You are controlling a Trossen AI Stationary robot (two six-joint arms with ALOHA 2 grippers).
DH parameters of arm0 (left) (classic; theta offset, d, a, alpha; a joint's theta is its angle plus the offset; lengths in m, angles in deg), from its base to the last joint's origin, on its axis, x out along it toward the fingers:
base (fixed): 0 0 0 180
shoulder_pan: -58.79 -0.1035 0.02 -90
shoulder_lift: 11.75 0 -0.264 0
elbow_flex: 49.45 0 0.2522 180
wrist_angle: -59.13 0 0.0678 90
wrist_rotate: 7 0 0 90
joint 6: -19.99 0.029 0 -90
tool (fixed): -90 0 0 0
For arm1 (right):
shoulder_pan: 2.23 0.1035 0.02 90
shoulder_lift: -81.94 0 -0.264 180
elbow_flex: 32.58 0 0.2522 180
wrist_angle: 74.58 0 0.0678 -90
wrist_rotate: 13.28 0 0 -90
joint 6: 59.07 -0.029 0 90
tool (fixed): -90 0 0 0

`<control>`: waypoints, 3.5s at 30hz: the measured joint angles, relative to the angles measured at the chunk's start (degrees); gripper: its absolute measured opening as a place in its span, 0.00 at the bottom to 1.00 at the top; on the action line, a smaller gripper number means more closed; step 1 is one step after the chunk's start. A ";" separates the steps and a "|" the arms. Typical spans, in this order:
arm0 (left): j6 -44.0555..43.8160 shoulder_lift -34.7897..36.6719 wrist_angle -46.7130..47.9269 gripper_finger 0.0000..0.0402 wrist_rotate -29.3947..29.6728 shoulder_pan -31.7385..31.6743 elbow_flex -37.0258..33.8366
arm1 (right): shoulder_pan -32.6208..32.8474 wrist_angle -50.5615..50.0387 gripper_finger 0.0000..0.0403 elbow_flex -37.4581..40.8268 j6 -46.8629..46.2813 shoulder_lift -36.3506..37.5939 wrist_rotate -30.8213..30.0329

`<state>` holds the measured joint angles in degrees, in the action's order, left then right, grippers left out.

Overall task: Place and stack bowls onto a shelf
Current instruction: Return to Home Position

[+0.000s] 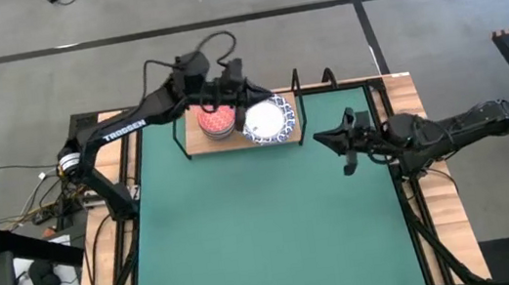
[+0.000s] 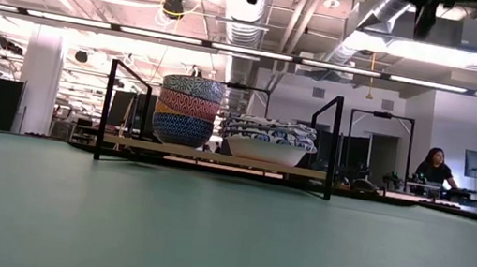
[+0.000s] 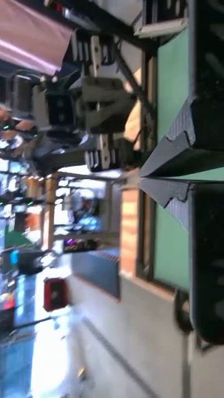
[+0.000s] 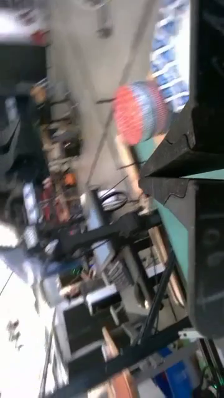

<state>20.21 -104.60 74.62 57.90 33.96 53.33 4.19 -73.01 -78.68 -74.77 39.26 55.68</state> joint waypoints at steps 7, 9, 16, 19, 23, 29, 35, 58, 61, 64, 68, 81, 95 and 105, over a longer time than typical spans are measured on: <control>-2.34 2.94 -2.50 0.00 -2.34 -1.34 -2.66 | 3.18 3.54 0.07 -0.04 15.89 1.27 6.13; -6.23 3.05 -9.43 0.00 -6.29 0.03 -6.72 | 4.30 3.28 0.08 -0.04 18.81 1.15 8.34; -8.06 3.90 -29.30 0.00 -7.86 6.66 -18.86 | 6.26 4.36 0.05 -0.07 18.88 -1.46 9.74; -5.57 4.09 -29.35 0.00 -8.52 7.42 -19.04 | 5.72 4.18 0.06 -0.07 18.79 -1.96 9.58; -5.63 5.29 -29.04 0.00 -11.09 7.66 -19.04 | 4.50 4.28 0.08 -0.07 20.52 -1.62 10.14; 2.18 10.96 -28.72 0.00 -11.23 7.31 -21.43 | 3.06 3.58 0.05 -0.07 25.53 0.38 17.81; 4.56 18.24 -28.45 0.00 -5.29 7.27 -33.29 | 1.98 5.15 0.07 1.71 25.83 1.96 23.61; -4.24 45.24 -32.71 0.00 -1.24 2.05 -66.73 | -0.40 24.06 0.06 25.69 14.42 14.04 25.92; -6.20 45.88 -31.35 0.00 -1.47 2.17 -68.81 | -1.18 23.19 0.06 28.40 11.13 15.80 25.84; -5.27 47.33 -31.58 0.00 -1.45 2.17 -68.82 | -2.04 23.10 0.05 29.94 9.68 17.32 25.69; -1.19 52.96 -32.06 0.00 -1.55 0.84 -68.75 | -2.91 23.22 0.05 30.26 9.52 20.74 25.72; 5.37 62.48 -14.61 0.00 -2.33 -0.18 -68.67 | -3.97 13.65 0.05 31.57 11.47 30.92 27.99; 5.13 68.19 -23.23 0.00 4.45 0.21 -68.65 | -7.66 17.86 0.05 31.65 9.89 31.52 30.16; 6.69 81.55 -3.38 0.00 4.62 -0.30 -68.65 | -7.94 15.03 0.06 31.61 8.58 31.54 31.75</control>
<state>26.90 -23.04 71.24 62.52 33.66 -15.32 -3.75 -57.98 -47.08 -66.19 70.80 87.42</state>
